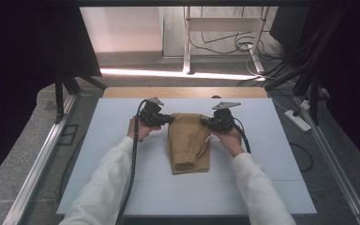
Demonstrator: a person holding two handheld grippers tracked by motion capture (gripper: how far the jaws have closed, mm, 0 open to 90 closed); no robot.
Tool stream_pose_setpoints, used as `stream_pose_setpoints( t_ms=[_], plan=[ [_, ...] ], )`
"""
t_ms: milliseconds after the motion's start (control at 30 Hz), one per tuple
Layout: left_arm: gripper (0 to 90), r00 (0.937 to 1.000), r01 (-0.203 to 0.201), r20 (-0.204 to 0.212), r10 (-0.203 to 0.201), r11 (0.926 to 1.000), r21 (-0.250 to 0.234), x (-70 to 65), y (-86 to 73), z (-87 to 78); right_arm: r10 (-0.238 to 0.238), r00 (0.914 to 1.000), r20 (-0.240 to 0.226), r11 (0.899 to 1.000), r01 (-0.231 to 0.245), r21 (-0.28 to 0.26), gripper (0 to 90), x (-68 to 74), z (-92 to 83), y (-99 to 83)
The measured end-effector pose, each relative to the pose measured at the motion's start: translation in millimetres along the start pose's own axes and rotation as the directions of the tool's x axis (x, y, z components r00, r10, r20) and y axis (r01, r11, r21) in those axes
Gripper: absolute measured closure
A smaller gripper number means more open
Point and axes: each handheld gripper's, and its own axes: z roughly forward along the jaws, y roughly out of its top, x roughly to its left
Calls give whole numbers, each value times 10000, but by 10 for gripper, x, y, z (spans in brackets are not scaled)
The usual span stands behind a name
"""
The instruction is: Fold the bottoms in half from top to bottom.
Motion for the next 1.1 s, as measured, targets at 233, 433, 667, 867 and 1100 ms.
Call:
stream_pose_setpoints(
  t_ms=[233,433,667,867,1100],
  plan=[
    [795,10000,42,-88,-42,10000,5,9,-8,3,-41,10000,11,10000,41,1,810,-4,18,-4],
    [427,9955,443,-827,-466,9986,-291,30,-19,-43,-247,9956,909,9990,280,-356,442,8,11,3],
    [332,9941,579,-888,-617,9973,-455,-11,-86,-186,301,9981,536,9988,-280,-391,390,-1,-79,27],
    [322,9954,540,-774,-566,9979,-343,-93,-185,-247,315,9993,204,9992,-310,-246,391,26,-149,-17],
    [308,9961,546,-678,-570,9979,-356,-225,-346,-351,287,9995,-103,9995,-288,-128,389,83,-277,-167]
  ],
)
